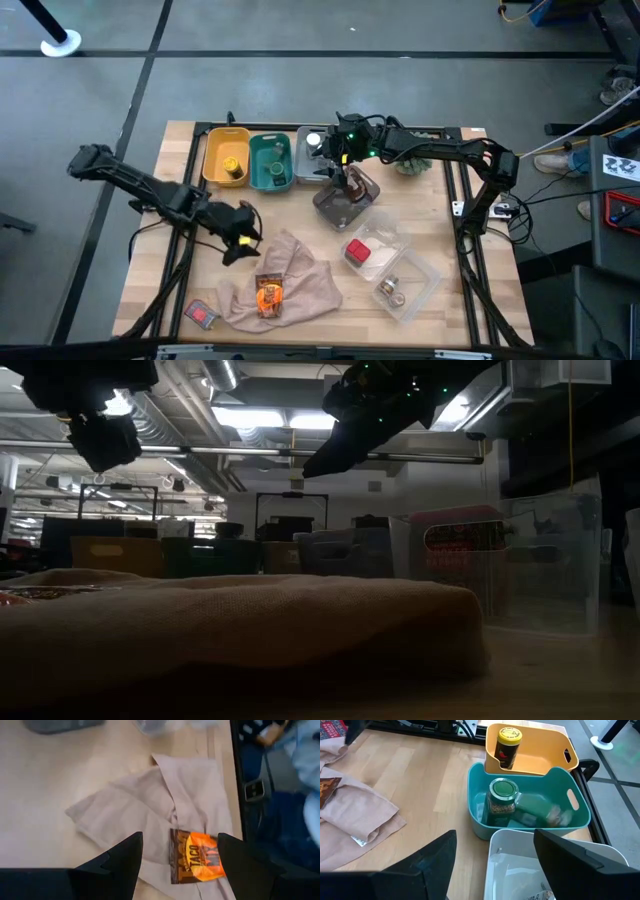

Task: Sort spices by type
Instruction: Put the orange seasoning pack into the black bin

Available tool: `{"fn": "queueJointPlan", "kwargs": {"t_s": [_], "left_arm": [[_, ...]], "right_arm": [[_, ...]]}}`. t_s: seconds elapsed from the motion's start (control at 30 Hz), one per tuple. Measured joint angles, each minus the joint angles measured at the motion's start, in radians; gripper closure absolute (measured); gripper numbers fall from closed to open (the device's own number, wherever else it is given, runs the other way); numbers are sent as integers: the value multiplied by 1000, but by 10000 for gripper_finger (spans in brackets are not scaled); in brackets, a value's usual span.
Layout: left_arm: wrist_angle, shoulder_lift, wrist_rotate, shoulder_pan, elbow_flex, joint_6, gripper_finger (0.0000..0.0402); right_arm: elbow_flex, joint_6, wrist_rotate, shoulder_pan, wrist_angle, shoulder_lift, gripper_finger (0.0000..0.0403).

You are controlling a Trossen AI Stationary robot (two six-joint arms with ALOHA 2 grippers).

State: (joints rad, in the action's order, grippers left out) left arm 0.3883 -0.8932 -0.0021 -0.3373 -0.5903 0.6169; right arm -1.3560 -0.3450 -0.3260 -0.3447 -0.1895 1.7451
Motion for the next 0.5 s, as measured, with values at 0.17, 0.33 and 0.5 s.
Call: {"fn": "queueJointPlan", "kwargs": {"t_s": [0.17,0.33,0.5], "left_arm": [[-94,-137,0,-57,0,-18,160],[-170,-240,0,-94,0,-41,160],[-216,-297,1,-120,0,-27,160]], "right_arm": [[0,0,0,0,0,0,136],[0,0,0,-2,2,-4,136],[0,0,0,-3,0,-4,136]]}}
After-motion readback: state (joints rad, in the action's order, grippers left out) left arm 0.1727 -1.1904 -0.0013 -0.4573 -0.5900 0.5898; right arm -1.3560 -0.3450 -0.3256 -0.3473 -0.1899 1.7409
